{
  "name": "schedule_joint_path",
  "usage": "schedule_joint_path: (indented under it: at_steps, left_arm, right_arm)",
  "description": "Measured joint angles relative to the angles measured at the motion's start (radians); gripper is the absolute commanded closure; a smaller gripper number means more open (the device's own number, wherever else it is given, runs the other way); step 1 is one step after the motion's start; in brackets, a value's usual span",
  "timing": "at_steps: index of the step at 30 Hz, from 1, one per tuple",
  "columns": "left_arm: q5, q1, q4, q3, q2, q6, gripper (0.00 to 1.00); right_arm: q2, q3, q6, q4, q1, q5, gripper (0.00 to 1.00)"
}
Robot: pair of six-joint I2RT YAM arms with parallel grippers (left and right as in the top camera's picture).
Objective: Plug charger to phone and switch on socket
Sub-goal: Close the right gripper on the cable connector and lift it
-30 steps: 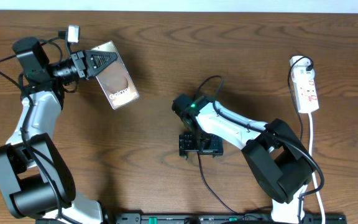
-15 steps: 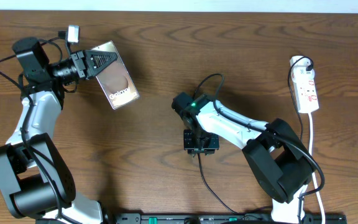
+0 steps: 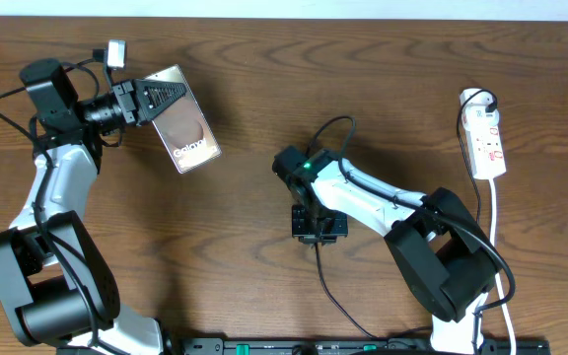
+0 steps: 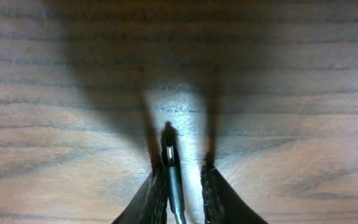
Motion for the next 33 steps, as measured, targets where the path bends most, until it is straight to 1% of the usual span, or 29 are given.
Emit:
schedule_joint_path:
  at_steps: [2,9,20,24,27,30,33]
  left_arm:
    - [0.0,0.0,0.0,0.0,0.0,0.0,0.93]
    - [0.0,0.0,-0.002,0.0,0.0,0.0,0.93]
    - [0.0,0.0,-0.002,0.0,0.0,0.0,0.92]
    - [0.0,0.0,-0.002,0.0,0.0,0.0,0.93]
    - [0.0,0.0,-0.002,0.0,0.0,0.0,0.93]
    - [0.0,0.0,-0.003,0.0,0.0,0.0,0.92]
    - [0.0,0.0,-0.003,0.0,0.0,0.0,0.92]
  right_arm:
    - [0.0,0.0,-0.002,0.0,-0.001,0.0,0.91]
    - [0.0,0.001,-0.003,-0.001,-0.003,0.0,0.99]
    - [0.0,0.002,-0.003,-0.002,-0.003,-0.001,0.99]
    - [0.0,0.002,-0.026,0.006,-0.009,-0.039,0.99]
    - [0.003,0.002,-0.129,0.061,-0.027,-0.168,0.99]
    - [0.029,0.001,-0.333,0.11,-0.053,-0.374,0.99]
    - [0.053,-0.005,-0.565,0.102,-0.082,-0.59,0.99]
